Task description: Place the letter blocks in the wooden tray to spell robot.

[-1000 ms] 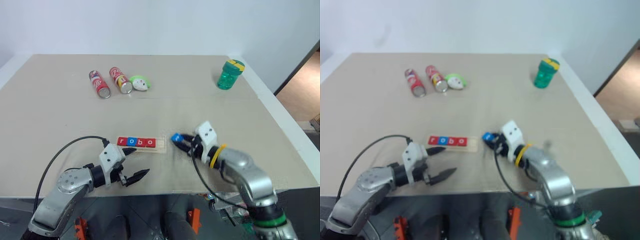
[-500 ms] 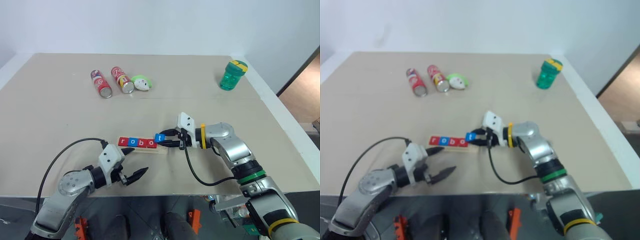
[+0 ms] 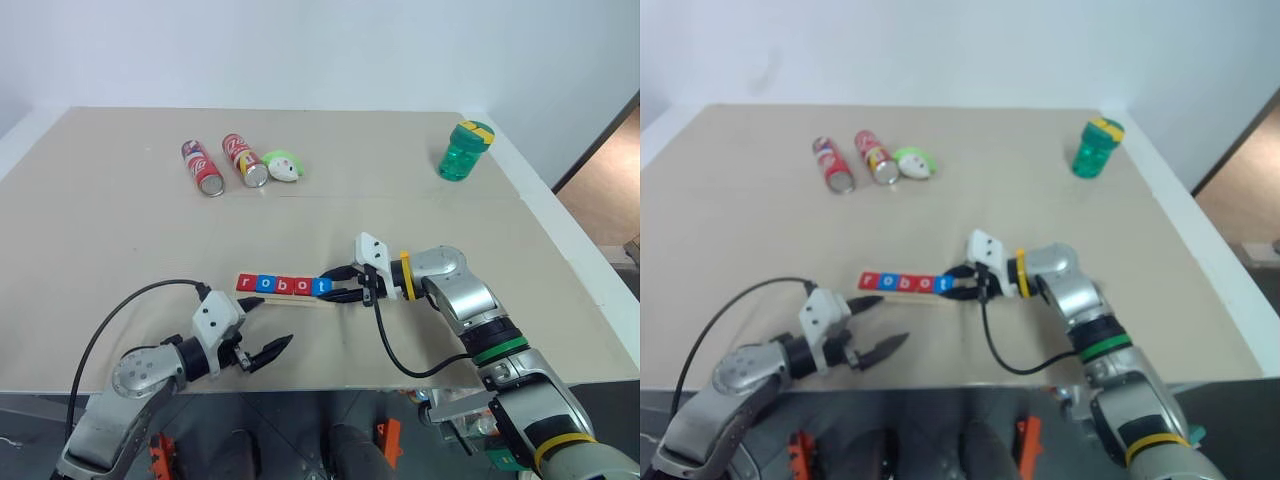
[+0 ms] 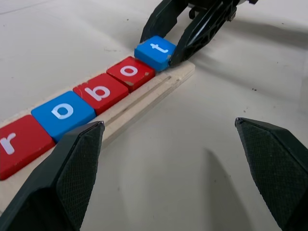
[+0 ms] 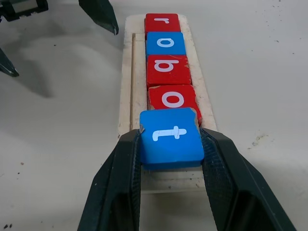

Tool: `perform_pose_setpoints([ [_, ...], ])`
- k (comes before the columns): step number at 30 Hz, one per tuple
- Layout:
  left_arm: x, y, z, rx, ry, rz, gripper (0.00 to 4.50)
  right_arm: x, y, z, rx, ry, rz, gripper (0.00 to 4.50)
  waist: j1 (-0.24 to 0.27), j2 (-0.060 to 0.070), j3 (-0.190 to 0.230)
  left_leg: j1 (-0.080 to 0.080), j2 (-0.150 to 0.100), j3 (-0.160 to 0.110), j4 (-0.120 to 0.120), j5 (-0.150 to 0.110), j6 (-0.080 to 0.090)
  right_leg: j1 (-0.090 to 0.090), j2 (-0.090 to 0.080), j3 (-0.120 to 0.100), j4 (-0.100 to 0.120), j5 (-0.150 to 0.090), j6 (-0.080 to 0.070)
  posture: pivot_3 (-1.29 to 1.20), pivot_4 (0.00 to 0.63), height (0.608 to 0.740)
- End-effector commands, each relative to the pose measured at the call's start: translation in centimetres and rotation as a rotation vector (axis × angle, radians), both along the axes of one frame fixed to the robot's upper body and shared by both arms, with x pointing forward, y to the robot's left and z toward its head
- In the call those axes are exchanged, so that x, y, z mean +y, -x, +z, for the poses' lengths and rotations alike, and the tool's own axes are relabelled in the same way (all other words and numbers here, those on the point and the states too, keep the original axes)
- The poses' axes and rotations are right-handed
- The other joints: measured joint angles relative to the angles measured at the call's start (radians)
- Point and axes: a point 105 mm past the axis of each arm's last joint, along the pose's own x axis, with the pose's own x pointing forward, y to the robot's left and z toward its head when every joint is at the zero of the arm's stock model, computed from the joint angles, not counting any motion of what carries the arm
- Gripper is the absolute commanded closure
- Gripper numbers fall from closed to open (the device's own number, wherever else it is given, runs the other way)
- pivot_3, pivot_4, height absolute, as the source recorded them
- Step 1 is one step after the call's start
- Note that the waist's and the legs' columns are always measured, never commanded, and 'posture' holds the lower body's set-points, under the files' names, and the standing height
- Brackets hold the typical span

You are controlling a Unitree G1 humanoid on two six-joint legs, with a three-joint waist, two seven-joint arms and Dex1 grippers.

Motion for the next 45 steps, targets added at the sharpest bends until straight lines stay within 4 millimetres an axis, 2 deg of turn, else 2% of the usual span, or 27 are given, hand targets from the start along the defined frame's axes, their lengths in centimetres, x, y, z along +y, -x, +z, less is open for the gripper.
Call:
perform_pose_setpoints([
  [1,-0.5,0.2,1.5,-0.053,0.026,-0.024,0.0,-0.4,-0.4,0.9,-0.044,-0.005,-0.004,3.3,0.0,0.0,0.0,0.0,0.0,0.0,0.0,0.0,0.0,0.0,0.0,0.0,0.0,0.0,0.0,0.0,0.15,0.74],
  [15,-0.5,0.5,1.3,-0.047,0.015,-0.031,0.0,0.3,-0.5,0.2,-0.043,0.0,0.013,3.3,0.0,0.0,0.0,0.003,0.002,0.001,0.0,0.0,0.0,0.001,0.001,0.0,0.0,0.001,-0.001,0.0,0.15,0.74],
  [31,-0.9,0.7,1.0,-0.038,0.016,-0.028,0.0,-0.5,-0.9,0.1,-0.032,0.036,0.023,3.3,0.0,0.0,0.0,0.004,0.002,0.002,0.0,0.0,0.0,0.002,0.0,0.0,0.0,0.001,-0.001,0.0,0.15,0.74],
  [45,-0.9,0.6,0.9,-0.035,0.009,-0.02,0.0,0.7,-1.4,0.4,-0.032,0.013,0.022,3.3,-0.001,0.0,0.0,0.004,0.002,0.002,0.0,0.0,0.0,0.002,0.001,0.0,0.0,0.001,-0.001,0.0,0.15,0.74],
])
